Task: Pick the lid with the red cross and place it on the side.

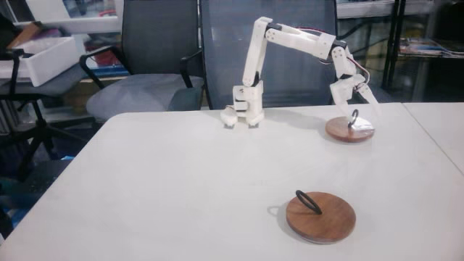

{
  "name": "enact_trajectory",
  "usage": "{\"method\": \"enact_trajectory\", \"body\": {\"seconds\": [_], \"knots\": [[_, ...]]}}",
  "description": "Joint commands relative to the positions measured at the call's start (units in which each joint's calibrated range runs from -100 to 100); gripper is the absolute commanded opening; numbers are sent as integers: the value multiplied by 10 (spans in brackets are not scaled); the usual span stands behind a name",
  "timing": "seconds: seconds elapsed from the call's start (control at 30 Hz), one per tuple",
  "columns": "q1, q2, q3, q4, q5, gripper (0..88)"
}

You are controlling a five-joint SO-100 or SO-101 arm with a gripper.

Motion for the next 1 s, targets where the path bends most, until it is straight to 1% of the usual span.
{"method": "enact_trajectory", "body": {"seconds": [0.0,0.97], "knots": [[3,-12,-2,33,-3,268],[-3,-12,-12,36,-4,267]]}}
